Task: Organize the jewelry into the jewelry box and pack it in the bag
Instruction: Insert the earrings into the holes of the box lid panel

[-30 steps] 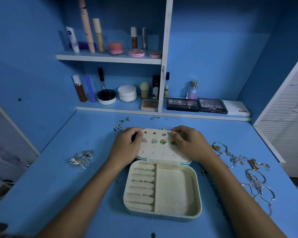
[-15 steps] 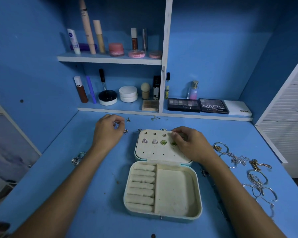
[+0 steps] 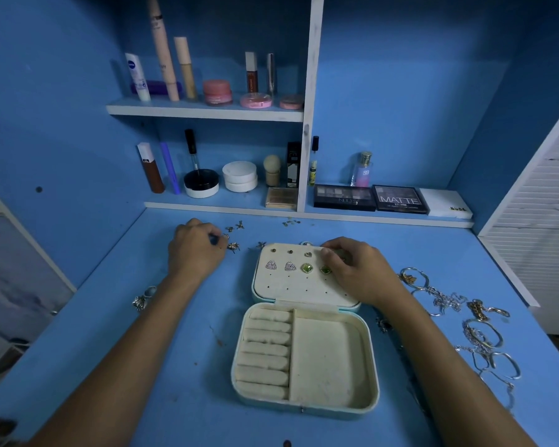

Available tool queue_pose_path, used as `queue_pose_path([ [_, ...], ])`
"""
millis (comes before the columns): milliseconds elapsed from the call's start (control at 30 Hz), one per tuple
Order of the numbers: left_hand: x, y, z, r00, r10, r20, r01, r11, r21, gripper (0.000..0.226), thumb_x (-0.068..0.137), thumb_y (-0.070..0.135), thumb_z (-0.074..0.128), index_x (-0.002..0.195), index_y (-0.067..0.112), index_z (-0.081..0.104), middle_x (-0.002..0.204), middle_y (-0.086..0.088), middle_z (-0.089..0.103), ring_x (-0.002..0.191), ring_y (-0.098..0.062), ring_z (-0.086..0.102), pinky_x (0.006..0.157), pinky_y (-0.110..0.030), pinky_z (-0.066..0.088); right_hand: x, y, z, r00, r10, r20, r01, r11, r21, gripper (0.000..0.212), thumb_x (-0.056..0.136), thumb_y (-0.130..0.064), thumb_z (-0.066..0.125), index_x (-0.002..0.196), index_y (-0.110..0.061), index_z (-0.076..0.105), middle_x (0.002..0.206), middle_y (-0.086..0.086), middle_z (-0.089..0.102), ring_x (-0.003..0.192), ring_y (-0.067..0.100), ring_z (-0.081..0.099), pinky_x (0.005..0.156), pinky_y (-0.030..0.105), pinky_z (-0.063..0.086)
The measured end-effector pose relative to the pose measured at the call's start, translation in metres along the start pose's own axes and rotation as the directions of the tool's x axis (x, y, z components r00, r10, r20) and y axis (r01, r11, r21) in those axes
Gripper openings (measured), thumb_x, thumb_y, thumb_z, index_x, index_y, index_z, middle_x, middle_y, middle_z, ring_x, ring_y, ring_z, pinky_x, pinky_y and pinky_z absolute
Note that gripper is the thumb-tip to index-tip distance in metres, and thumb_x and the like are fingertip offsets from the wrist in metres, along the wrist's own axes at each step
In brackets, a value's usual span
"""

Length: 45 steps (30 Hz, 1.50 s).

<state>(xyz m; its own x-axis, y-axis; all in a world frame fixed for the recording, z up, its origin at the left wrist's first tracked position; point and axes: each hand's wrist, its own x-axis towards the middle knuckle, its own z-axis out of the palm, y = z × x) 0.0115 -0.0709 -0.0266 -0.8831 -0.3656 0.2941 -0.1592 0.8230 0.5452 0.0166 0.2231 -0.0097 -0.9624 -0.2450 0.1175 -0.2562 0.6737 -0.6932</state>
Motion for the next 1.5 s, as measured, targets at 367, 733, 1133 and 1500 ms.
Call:
queue_pose_path([
  [367, -0.003, 0.001, -0.005, 1.0, -0.018, 0.022, 0.021, 0.991, -0.128, 0.018, 0.086, 0.025, 0.071, 0.075, 0.033, 0.061, 0.086, 0.011, 0.06, 0.099, -0.023, 0.059, 0.085, -0.042, 0.052, 0.0, -0.001, 0.0, 1.0, -0.004, -0.003, 0.004, 1.0, 0.001, 0.029, 0.099, -0.041, 0.054, 0.116, -0.022, 0.068, 0.105, -0.007, 0.071, 0.097, 0.012, 0.062, 0.083, 0.028, 0.049],
  [733, -0.004, 0.006, -0.006, 0.995, -0.097, 0.003, 0.094, 0.961, -0.261, 0.002, 0.091, 0.019, 0.067, 0.091, 0.017, 0.067, 0.086, 0.004, 0.066, 0.088, -0.02, 0.064, 0.082, -0.034, 0.053, 0.0, 0.0, 0.0, 1.0, 0.002, -0.005, -0.002, 1.0, -0.002, 0.028, 0.099, -0.04, 0.054, 0.114, -0.022, 0.069, 0.104, -0.007, 0.072, 0.096, 0.011, 0.063, 0.082, 0.027, 0.049],
  [1133, -0.01, 0.027, -0.019, 0.997, -0.062, 0.049, 0.077, 0.884, -0.46, 0.015, 0.098, 0.017, 0.059, 0.107, 0.019, 0.072, 0.101, 0.004, 0.071, 0.09, -0.006, 0.062, 0.078, -0.015, 0.047, -0.001, -0.001, 0.0, 1.0, 0.0, -0.004, 0.001, 1.0, 0.005, 0.027, 0.099, -0.04, 0.054, 0.114, -0.022, 0.069, 0.104, -0.008, 0.072, 0.096, 0.011, 0.062, 0.081, 0.026, 0.046],
  [1500, -0.04, 0.04, -0.03, 0.981, 0.091, 0.172, 0.021, 0.83, -0.557, 0.008, 0.079, 0.019, 0.083, 0.082, 0.022, 0.076, 0.084, 0.009, 0.076, 0.079, -0.003, 0.067, 0.077, -0.012, 0.05, -0.001, -0.001, -0.001, 1.0, 0.001, 0.001, -0.001, 1.0, -0.006, 0.027, 0.1, -0.04, 0.053, 0.115, -0.023, 0.068, 0.104, -0.009, 0.07, 0.094, 0.009, 0.06, 0.077, 0.023, 0.043],
])
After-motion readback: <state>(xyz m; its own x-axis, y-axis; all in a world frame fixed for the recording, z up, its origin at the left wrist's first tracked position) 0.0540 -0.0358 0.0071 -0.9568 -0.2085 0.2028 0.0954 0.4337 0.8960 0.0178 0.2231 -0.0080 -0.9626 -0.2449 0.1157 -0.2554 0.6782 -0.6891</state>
